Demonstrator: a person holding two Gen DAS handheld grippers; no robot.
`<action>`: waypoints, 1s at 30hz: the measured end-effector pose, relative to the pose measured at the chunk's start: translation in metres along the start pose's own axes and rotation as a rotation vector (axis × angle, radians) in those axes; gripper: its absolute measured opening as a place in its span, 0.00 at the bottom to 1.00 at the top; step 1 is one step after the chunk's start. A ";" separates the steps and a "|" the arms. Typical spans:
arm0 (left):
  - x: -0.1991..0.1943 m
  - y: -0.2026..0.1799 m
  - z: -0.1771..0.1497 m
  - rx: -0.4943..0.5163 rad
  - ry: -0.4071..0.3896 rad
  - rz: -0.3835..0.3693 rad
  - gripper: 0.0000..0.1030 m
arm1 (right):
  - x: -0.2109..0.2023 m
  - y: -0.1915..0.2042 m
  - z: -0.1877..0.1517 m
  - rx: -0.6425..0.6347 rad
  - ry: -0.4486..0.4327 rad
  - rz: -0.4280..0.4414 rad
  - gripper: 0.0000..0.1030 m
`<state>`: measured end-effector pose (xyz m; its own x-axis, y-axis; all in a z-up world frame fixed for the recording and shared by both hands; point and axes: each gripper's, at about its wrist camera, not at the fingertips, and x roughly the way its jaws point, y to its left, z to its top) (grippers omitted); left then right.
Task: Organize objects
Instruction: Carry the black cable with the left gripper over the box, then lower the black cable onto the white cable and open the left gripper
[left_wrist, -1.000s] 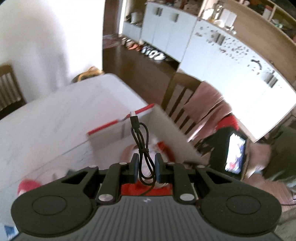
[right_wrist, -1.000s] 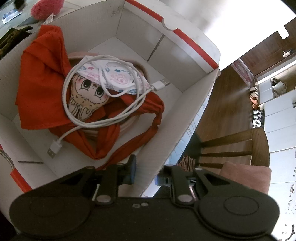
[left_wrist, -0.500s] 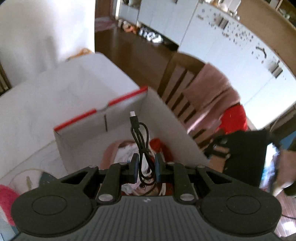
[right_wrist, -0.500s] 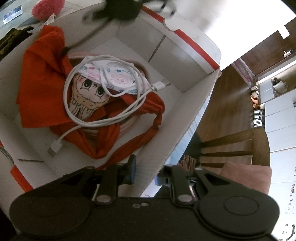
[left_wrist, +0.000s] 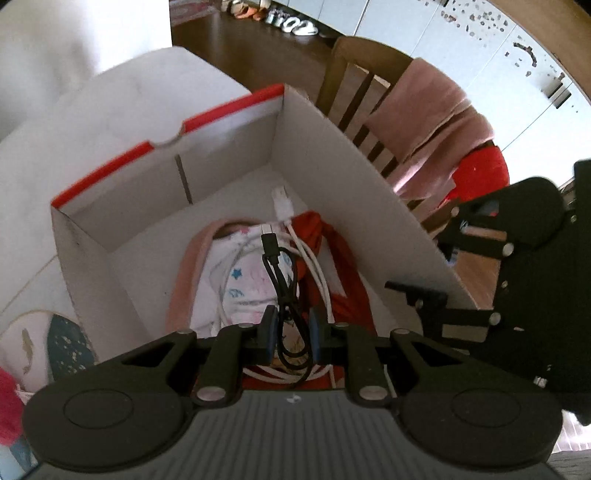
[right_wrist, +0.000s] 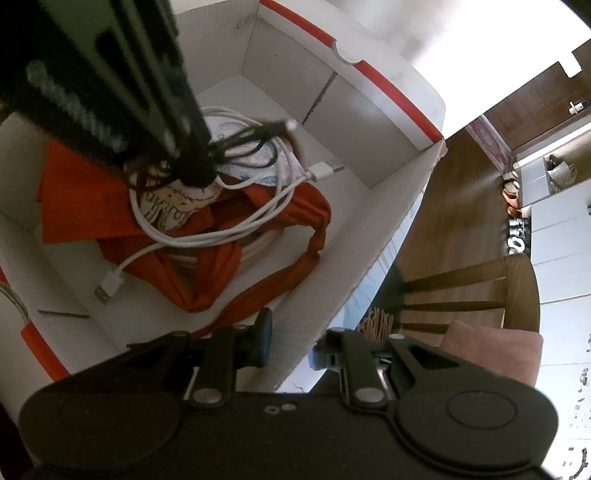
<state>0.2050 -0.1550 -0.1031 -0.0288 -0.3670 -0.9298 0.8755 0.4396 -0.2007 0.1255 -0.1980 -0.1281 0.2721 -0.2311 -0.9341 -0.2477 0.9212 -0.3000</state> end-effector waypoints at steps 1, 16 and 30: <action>0.002 0.000 -0.001 0.003 0.005 -0.008 0.16 | 0.000 0.000 0.000 0.001 0.000 0.000 0.16; -0.016 -0.002 -0.018 0.029 -0.080 0.005 0.64 | 0.001 0.000 0.001 0.011 0.005 -0.003 0.17; -0.083 0.020 -0.050 0.012 -0.218 0.076 0.64 | 0.002 -0.002 0.001 0.027 0.010 0.006 0.17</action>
<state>0.2002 -0.0748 -0.0458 0.1409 -0.5020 -0.8533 0.8767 0.4637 -0.1281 0.1278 -0.1999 -0.1287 0.2613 -0.2288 -0.9377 -0.2237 0.9307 -0.2895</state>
